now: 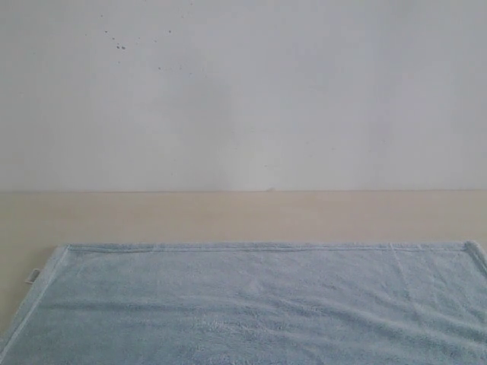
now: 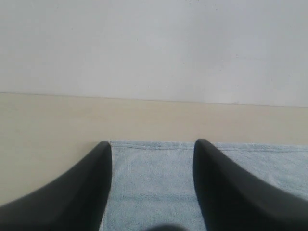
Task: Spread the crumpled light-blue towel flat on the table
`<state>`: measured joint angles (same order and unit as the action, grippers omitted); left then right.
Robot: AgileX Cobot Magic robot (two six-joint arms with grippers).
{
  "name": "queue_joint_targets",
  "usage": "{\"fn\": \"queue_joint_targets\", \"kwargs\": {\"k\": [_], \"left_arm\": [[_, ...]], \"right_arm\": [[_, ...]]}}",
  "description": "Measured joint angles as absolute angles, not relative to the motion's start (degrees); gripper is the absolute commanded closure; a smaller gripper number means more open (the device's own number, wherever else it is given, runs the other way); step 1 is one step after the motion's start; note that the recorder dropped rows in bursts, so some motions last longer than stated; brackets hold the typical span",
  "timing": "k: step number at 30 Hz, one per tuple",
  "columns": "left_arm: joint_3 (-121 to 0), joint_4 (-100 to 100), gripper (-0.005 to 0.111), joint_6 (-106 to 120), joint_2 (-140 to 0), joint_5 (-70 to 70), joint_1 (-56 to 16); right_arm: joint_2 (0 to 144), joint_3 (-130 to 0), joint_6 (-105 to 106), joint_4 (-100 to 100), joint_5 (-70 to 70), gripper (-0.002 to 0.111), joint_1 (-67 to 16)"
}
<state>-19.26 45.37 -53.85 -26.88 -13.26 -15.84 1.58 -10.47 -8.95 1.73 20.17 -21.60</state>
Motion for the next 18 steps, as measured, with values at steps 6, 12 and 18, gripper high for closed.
{"fn": "queue_joint_targets", "kwargs": {"k": [6, 12, 18], "left_arm": [[-19.26, 45.37, 0.058, -53.85, -26.88, -13.26, -15.84], [-19.26, 45.37, 0.058, -53.85, -26.88, -13.26, -15.84], [-19.26, 45.37, 0.058, -53.85, -26.88, -13.26, -15.84]], "right_arm": [[0.32, -6.48, 4.93, -5.01, 19.41, 0.108, -18.18], [0.29, -2.33, 6.24, -5.50, 15.18, 0.108, -17.84], [0.29, -0.27, 2.45, -3.82, 11.62, 0.108, -17.84]]}}
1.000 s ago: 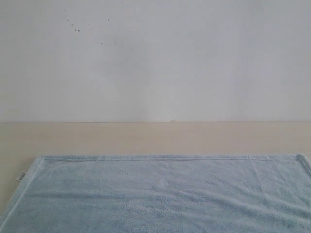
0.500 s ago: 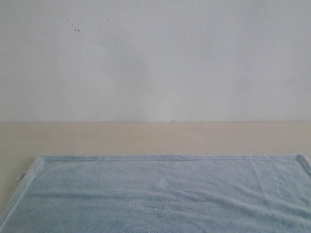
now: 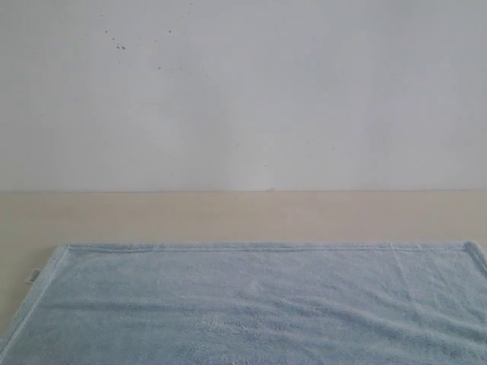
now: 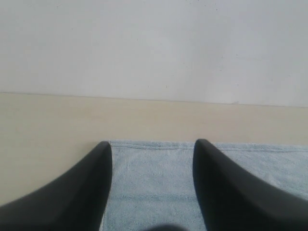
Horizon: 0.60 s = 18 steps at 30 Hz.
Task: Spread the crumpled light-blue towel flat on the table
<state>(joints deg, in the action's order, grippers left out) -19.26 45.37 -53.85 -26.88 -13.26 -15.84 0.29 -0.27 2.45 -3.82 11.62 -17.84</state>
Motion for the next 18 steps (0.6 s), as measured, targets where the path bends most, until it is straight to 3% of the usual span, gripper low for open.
{"fn": "queue_joint_targets", "kwargs": {"k": [18], "left_arm": [[-19.26, 45.37, 0.058, -53.85, -26.88, -13.26, -15.84]], "right_arm": [[0.29, -0.27, 1.45, -2.32, 11.62, 0.108, -17.84]]}}
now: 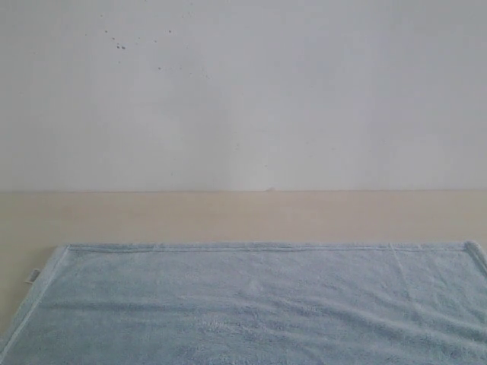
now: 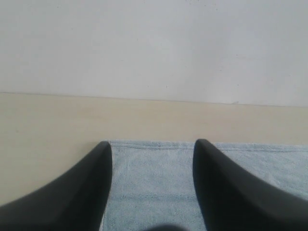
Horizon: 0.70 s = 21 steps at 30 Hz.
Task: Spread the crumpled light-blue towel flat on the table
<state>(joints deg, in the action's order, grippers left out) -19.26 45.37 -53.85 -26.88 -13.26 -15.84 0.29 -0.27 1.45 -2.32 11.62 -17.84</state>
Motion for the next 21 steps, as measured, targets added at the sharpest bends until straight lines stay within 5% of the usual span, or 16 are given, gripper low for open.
{"fn": "queue_joint_targets", "kwargs": {"k": [21], "left_arm": [[-17.31, 45.21, 0.058, -53.85, -17.75, -13.26, -15.84]], "right_arm": [[0.29, -0.27, 1.39, -2.32, 11.62, 0.108, -17.84]]}}
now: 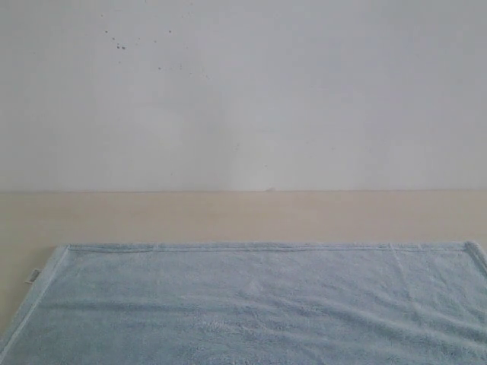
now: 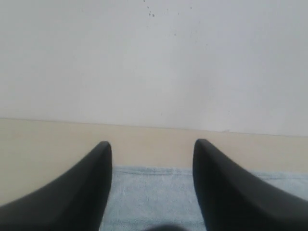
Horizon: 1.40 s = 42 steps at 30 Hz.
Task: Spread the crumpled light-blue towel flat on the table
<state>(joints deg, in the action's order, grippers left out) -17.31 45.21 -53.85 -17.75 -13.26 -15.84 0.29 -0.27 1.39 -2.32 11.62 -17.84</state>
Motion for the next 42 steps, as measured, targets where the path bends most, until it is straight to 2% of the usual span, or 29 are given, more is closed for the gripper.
{"fn": "queue_joint_targets", "kwargs": {"k": [4, 12, 17, 22, 42], "left_arm": [[-13.10, 42.80, 0.058, -53.85, -12.10, -13.26, -15.84], [-4.06, 25.40, 0.058, -46.80, -0.83, -13.26, -15.84], [-2.53, 13.23, 0.058, -27.21, -0.18, -13.26, -15.84], [-0.29, 4.43, 0.058, -11.26, -0.18, -7.50, -15.84], [-0.31, -1.08, 0.058, -2.37, -0.18, -4.32, -15.84]], "right_arm": [[0.29, -0.27, 1.39, -2.32, 11.62, 0.108, -17.84], [0.29, -0.27, 1.39, -2.32, 11.62, 0.108, -17.84], [0.29, -0.27, 1.39, -2.32, 11.62, 0.108, -17.84], [0.29, -0.27, 1.39, -2.32, 11.62, 0.108, -17.84], [0.29, -0.01, 1.39, -2.32, 11.62, 0.108, -17.84]]}}
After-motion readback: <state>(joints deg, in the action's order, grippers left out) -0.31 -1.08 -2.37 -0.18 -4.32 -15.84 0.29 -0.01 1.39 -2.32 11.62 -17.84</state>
